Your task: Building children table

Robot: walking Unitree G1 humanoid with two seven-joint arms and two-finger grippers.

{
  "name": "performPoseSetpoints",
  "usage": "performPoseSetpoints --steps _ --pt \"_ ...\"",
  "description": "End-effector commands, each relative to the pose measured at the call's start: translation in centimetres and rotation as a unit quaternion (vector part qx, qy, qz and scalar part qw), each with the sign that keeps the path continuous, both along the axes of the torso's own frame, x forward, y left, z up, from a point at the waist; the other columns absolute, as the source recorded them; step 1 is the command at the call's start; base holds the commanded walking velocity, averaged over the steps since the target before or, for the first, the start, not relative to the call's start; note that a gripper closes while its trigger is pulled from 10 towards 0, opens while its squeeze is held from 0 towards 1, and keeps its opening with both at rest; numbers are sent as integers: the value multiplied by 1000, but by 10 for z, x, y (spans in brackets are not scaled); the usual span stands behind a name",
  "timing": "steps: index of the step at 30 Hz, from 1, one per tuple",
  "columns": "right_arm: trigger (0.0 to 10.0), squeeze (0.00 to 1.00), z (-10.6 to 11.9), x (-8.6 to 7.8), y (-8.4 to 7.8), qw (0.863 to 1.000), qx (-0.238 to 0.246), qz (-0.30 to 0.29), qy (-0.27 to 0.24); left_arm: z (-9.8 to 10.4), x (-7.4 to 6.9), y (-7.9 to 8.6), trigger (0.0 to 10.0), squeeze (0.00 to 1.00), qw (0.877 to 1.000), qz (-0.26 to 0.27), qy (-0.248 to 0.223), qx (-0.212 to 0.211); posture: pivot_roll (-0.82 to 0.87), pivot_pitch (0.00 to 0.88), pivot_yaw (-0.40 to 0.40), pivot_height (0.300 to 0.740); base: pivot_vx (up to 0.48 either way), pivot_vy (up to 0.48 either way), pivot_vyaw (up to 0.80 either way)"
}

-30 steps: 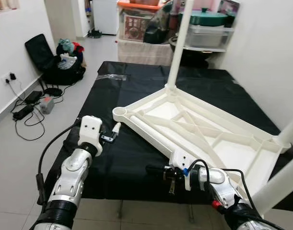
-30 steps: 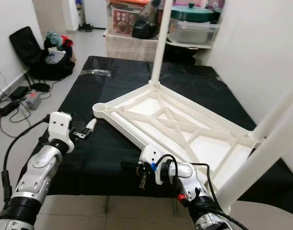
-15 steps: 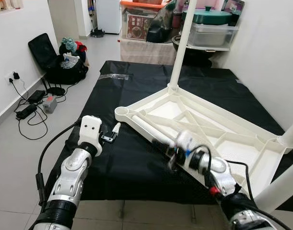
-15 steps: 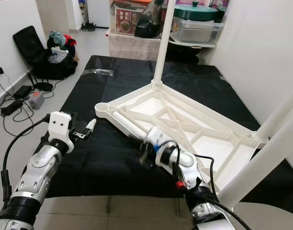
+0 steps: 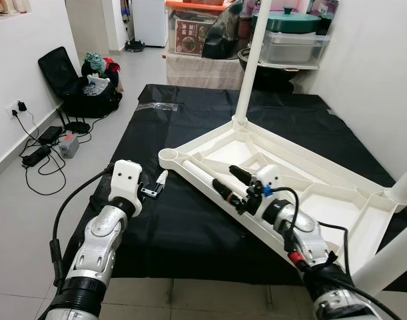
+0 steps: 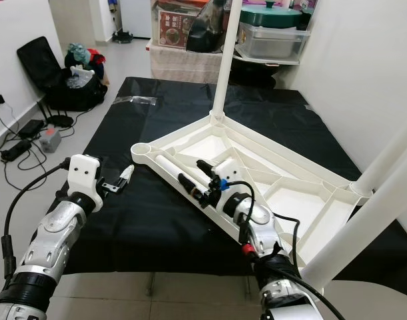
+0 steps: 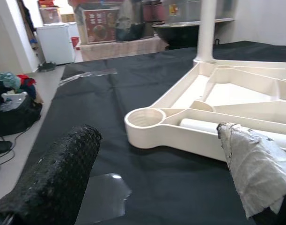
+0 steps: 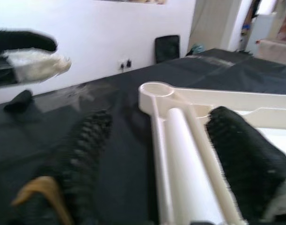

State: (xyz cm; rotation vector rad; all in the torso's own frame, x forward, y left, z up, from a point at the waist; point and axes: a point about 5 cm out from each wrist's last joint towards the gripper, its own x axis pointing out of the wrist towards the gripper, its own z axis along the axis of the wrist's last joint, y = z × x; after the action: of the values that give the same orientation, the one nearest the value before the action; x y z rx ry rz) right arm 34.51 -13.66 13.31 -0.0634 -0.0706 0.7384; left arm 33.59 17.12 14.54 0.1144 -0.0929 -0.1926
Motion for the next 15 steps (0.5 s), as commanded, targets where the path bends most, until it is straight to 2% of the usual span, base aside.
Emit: performPoseSetpoints --steps 1,2,5,7,11,12,13,14,15 --pt "10000 1000 -8 -2 13 999 -24 30 19 -4 -2 8 10000 0 1000 14 7 7 132 0 -109 740 0 0 0" --pt "10000 1000 -10 0 21 998 -45 39 22 -5 -3 10 10000 0 1000 17 7 7 132 0 -109 740 0 0 0" --pt "10000 1000 -11 1 26 997 -65 41 22 -5 -3 10 10000 0 1000 19 6 7 132 0 -109 740 0 0 0" --pt "10000 1000 -15 7 34 993 -111 22 28 -5 -4 10 10000 0 1000 21 6 7 142 0 -120 740 0 0 0" --pt "10000 1000 -19 12 39 989 -142 1 42 -5 -5 11 10000 0 1000 23 5 7 149 0 -125 740 0 0 0" --pt "10000 694 -20 15 40 986 -155 -19 51 -5 -5 12 10000 0 1000 25 5 7 153 0 -128 740 0 0 0" --pt "10000 694 -20 15 40 986 -155 -19 51 -5 -5 12 10000 0 1000 25 5 7 153 0 -128 740 0 0 0" --pt "10000 0 -22 18 41 984 -162 -41 63 -5 -6 13 10000 0 1000 26 4 7 156 0 -131 740 0 0 0" --pt "10000 0 -23 20 42 982 -166 -58 74 -5 -6 14 10000 0 1000 28 4 7 159 0 -133 740 0 0 0"
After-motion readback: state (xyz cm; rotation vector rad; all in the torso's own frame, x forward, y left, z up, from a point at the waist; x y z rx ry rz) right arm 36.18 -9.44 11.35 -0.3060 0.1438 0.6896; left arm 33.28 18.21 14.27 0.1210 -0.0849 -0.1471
